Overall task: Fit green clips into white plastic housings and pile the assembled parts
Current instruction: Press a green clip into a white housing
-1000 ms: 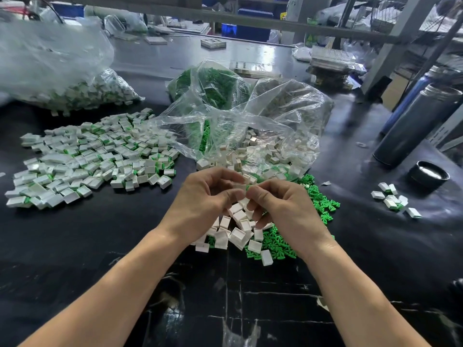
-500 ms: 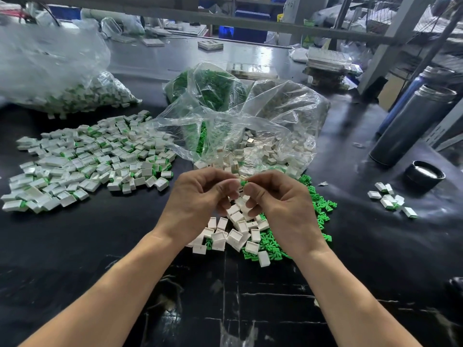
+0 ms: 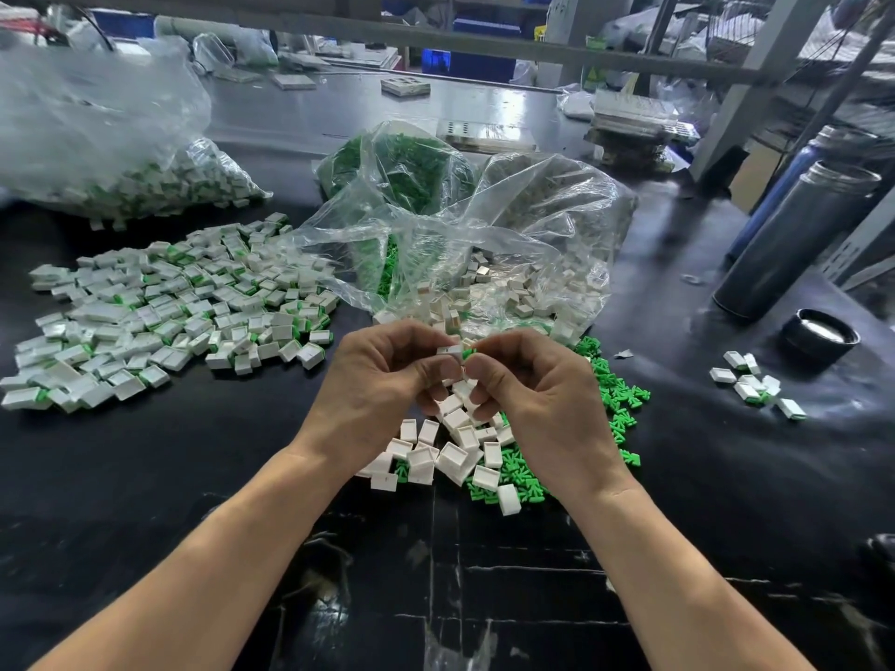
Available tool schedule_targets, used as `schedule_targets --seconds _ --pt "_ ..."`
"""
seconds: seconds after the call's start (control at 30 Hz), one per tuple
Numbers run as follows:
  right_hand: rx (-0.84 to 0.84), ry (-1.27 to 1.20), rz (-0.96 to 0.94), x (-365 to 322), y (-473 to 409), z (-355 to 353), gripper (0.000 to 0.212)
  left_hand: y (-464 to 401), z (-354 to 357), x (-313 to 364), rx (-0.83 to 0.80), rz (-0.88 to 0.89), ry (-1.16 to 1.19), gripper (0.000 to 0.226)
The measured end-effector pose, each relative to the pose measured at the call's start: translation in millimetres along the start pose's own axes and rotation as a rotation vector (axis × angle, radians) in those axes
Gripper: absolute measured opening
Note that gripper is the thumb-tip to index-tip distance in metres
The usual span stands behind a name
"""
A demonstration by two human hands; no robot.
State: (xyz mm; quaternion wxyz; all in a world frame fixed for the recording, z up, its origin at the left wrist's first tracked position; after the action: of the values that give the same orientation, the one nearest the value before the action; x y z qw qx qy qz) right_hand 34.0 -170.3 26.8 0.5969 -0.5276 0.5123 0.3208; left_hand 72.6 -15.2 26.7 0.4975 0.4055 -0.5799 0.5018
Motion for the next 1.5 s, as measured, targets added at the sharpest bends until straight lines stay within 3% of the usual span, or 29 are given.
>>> schedule_targets --seconds 0.5,0.8,0.9,1.03,1.2,1.33,1.5 --pt "-0.049 0.263 -0.178 -12 2 0 0.013 4 2 0 -0.001 0.032 -0.125 0.016" --pt "0.078 -0.004 -0.011 -1 -4 -9 0.023 5 5 -1 0.037 -0.004 0.026 0.006" --pt "0.094 0.059 -0.032 -1 -5 -14 0.027 5 7 -5 0.014 -0.053 0.055 0.021" --pt "0.089 0.1 -0.086 -4 -5 -15 0.027 4 6 -13 0.004 -0.154 0.165 0.02" --pt "0.055 -0.017 0.13 12 -2 -4 0.013 1 5 -9 0.031 -0.099 0.141 0.019" --pt "-0.076 -0.207 0.38 27 10 19 0.057 1 2 -3 0.078 -0.024 0.117 0.027" --pt "-0.084 -0.267 0.36 22 10 27 0.073 4 14 -3 0.011 -0.042 0.148 0.014"
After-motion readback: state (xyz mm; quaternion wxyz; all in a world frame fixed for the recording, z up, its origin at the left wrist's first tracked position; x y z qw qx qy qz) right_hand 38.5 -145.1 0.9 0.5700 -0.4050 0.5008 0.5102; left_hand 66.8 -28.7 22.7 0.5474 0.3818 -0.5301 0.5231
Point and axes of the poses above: each hand's wrist, its own y-axis away from the middle knuckle, its own z-axis out of the palm, x = y × z, the point moved 9 cm from there along -y, towards the middle knuckle, and after that the axes turned 7 degrees about x, right-handed, at the moved point
